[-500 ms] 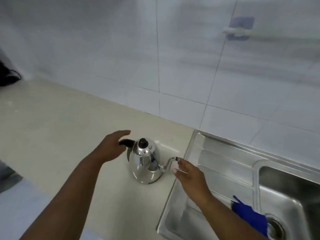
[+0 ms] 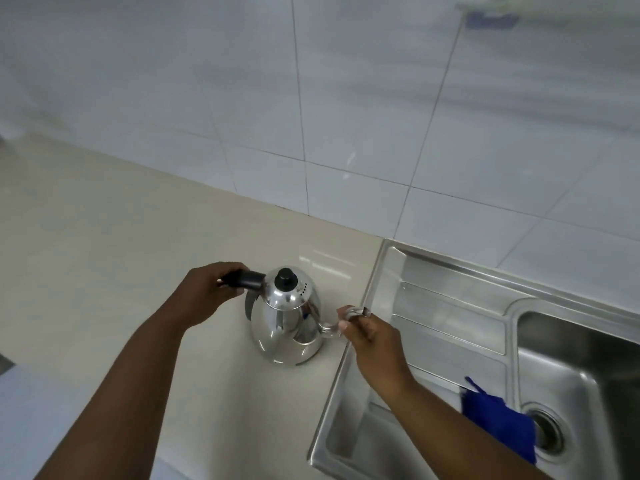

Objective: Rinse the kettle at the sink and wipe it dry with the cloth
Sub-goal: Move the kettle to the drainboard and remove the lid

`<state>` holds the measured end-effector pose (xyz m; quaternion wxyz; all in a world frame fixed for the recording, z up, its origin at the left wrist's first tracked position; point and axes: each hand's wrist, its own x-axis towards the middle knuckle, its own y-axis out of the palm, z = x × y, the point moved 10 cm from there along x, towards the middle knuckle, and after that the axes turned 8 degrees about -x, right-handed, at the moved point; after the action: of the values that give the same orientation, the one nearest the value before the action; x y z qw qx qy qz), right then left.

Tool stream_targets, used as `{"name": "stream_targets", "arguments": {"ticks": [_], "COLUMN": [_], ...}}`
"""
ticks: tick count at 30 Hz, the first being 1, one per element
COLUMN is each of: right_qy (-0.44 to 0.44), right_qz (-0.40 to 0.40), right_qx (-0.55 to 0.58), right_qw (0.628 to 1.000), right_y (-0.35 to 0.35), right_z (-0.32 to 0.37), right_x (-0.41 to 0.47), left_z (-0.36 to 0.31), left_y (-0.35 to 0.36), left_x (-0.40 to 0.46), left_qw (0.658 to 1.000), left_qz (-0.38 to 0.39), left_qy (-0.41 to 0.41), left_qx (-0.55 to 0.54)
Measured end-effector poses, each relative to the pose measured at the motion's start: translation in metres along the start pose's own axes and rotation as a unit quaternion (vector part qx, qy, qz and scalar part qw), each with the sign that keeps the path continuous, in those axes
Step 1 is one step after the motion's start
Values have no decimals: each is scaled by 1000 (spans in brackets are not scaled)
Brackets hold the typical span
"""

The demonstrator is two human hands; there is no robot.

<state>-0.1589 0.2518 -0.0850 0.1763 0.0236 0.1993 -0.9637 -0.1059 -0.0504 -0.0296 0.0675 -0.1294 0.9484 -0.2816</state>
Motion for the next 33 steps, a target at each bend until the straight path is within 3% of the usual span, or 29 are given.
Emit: {"name": "stream_targets", "arguments": {"ticks": [7,15,22,33], "right_qy": [-20,36,58,59], "right_qz": [-43,-110,-122,-139], "right_qx": [-13,28,16,-68], "right_qw": [999,993,991,986], "right_y": [-84,-176,-200,-205], "right_z": [-13,-74,-105,-116], "right_x": [-33,-101,-135,-136], "left_z": [-67,-104,-104,-105], "left_y": [55,167,218,223], "left_x": [-17,-40,-59,-64], "left_qw": [996,987,981,983], "left_qz": [47,131,165,155], "left_qy": [64,95,97,94], "left_qx": [-29,-1,30,31]}}
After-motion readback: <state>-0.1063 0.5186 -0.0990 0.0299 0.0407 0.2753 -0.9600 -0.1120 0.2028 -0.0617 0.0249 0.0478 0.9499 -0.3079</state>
